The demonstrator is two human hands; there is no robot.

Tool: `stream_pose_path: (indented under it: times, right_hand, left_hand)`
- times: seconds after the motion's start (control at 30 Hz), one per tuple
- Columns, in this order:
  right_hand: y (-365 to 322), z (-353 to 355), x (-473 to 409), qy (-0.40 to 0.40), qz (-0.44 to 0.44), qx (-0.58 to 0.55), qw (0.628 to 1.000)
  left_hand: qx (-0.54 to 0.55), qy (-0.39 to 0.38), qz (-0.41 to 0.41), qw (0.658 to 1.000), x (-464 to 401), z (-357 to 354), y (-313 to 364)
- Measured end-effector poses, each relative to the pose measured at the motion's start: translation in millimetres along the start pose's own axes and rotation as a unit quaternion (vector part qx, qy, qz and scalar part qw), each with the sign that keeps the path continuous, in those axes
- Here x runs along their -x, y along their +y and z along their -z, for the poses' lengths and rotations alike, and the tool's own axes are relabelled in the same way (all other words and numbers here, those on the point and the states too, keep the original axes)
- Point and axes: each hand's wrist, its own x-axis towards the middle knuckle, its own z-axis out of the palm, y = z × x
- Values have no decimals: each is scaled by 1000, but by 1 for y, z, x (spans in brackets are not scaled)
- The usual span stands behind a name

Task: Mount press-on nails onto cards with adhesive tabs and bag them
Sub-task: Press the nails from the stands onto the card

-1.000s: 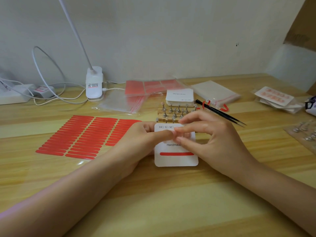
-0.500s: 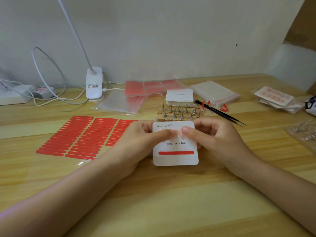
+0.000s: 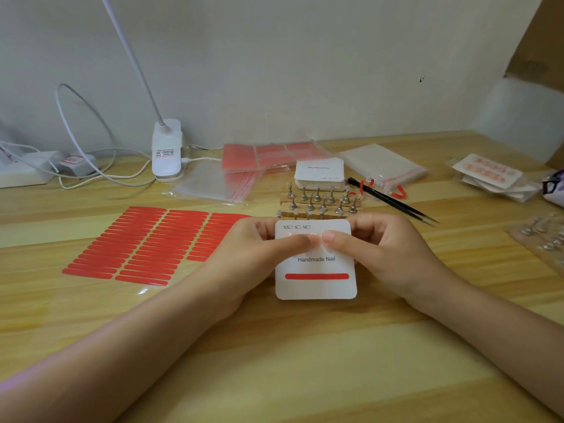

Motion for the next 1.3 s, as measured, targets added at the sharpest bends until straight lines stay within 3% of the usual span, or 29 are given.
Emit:
stream_pose_path:
  times: [0.27, 0.4, 0.5, 0.6, 0.67, 0.8, 1.07, 1.3]
  right_hand:
    - [-4, 1, 2, 4, -6, -39, 999]
    - [-1, 2, 3, 65, 45, -37, 996]
    - [-3, 5, 6, 83, 149, 53, 984]
    - [-2, 7, 7, 78, 263, 214, 937]
    - [1, 6, 7, 77, 292, 252, 919]
    - [5, 4, 6, 70, 306, 271, 910]
    - [3, 4, 5, 92, 298, 253, 916]
    - [1, 0, 4, 123, 326, 301, 888]
  left_hand:
    - [65, -38, 13, 997, 3, 6, 4]
    - [112, -15, 29, 993, -1, 7, 4]
    - [124, 4, 44, 991, -5, 8, 4]
    - [137, 16, 52, 989, -3, 7, 4]
    - [131, 28, 52, 990, -7, 4, 6]
    - [73, 45, 47, 995, -7, 7, 5]
    - [84, -40, 34, 995, -8, 13, 1]
    - [70, -96, -3, 993, 0, 12, 1]
